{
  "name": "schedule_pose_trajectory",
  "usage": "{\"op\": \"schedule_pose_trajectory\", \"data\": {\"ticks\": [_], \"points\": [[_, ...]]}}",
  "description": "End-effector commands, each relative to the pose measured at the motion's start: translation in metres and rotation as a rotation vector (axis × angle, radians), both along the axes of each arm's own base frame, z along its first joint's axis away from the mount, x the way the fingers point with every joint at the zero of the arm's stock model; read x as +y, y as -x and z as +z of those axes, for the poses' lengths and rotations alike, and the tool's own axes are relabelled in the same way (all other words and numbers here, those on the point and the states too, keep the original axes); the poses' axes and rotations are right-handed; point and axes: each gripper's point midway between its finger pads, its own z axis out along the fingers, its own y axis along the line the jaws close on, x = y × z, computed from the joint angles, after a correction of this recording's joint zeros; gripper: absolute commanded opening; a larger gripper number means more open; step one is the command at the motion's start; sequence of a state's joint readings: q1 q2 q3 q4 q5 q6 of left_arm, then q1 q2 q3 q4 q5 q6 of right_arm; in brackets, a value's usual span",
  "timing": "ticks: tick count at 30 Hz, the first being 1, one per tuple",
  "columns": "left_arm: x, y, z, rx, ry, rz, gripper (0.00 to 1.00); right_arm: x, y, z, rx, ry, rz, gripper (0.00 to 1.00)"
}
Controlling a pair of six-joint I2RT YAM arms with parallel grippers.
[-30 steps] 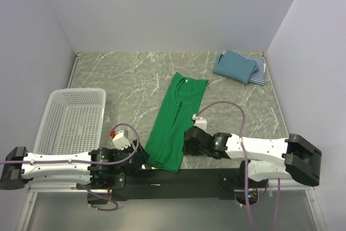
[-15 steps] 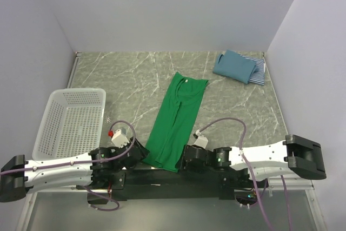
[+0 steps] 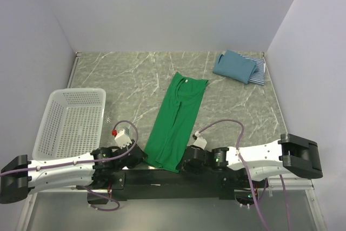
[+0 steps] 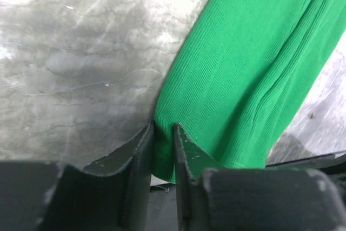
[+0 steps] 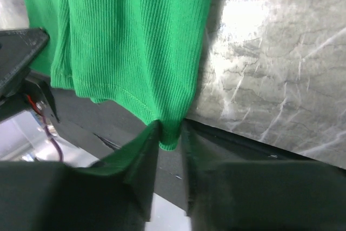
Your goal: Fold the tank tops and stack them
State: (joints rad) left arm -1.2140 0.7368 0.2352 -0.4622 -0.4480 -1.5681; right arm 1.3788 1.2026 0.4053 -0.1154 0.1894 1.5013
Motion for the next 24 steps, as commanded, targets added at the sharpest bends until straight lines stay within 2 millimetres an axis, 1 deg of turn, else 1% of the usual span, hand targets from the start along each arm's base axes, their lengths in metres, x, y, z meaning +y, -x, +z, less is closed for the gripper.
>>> {"op": "schedule_pose_trajectory", "data": {"ticks": [1,3,4,5,6,7,8,9,10,12,13,14,16,17,18,19,20,22,23,24], "points": [[-0.002,0.006,-0.006,0.013,-0.011,-0.052,0.24,-0.003,0.004,-0.005,0.01,0.006,0.012,0.23],[-0.005,0.007,-0.004,0.012,-0.007,-0.071,0.2,-0.004,0.005,-0.006,0.004,0.005,0.023,0.2],[-0.006,0.007,-0.004,0.01,-0.003,-0.078,0.18,-0.006,0.006,-0.007,0.003,0.013,0.026,0.14],[-0.008,0.008,-0.003,0.01,0.0,-0.088,0.12,-0.008,0.004,-0.005,-0.006,0.015,0.027,0.1],[-0.01,0.009,-0.003,0.015,-0.003,-0.106,0.08,-0.01,0.004,-0.005,-0.013,0.024,0.028,0.04],[-0.012,0.01,-0.003,0.016,-0.002,-0.113,0.06,-0.019,0.004,-0.008,-0.012,0.055,0.025,0.0],[-0.016,0.009,0.0,0.011,0.009,-0.125,0.01,-0.023,0.002,-0.005,-0.024,0.048,0.012,0.0],[-0.018,0.01,-0.002,0.017,-0.004,-0.141,0.01,-0.028,0.002,-0.004,-0.027,0.049,0.008,0.0],[-0.021,0.013,-0.002,0.026,0.004,-0.158,0.01,-0.038,0.002,-0.007,-0.027,0.076,0.0,0.0],[-0.03,0.014,0.001,0.027,0.013,-0.184,0.01,-0.051,0.0,-0.002,-0.041,0.062,-0.023,0.0],[-0.034,0.018,0.001,0.033,0.019,-0.208,0.01,-0.063,0.002,0.0,-0.043,0.064,-0.028,0.0],[-0.04,0.018,0.005,0.028,0.035,-0.218,0.01,-0.069,0.001,0.001,-0.042,0.066,-0.042,0.0],[-0.047,0.024,0.005,0.028,0.028,-0.252,0.01,-0.084,0.001,0.004,-0.049,0.048,-0.068,0.0],[-0.052,0.024,0.01,0.023,0.034,-0.261,0.01,-0.085,0.003,0.005,-0.044,0.024,-0.061,0.0],[-0.054,0.026,0.009,0.025,0.022,-0.269,0.03,-0.086,0.005,0.005,-0.035,0.005,-0.06,0.0],[-0.056,0.028,0.01,0.025,0.021,-0.281,0.07,-0.086,0.007,0.006,-0.031,-0.029,-0.061,0.0],[-0.059,0.029,0.012,0.024,0.027,-0.289,0.2,-0.086,0.008,0.004,-0.026,-0.039,-0.06,0.0],[-0.061,0.032,0.012,0.028,0.025,-0.298,0.36,-0.088,0.008,0.0,-0.023,-0.039,-0.062,0.0],[-0.061,0.032,0.014,0.03,0.035,-0.291,0.46,-0.089,0.009,-0.002,-0.022,-0.031,-0.06,0.0],[-0.06,0.033,0.015,0.033,0.037,-0.29,0.49,-0.089,0.01,-0.004,-0.018,-0.025,-0.056,0.0]]}}
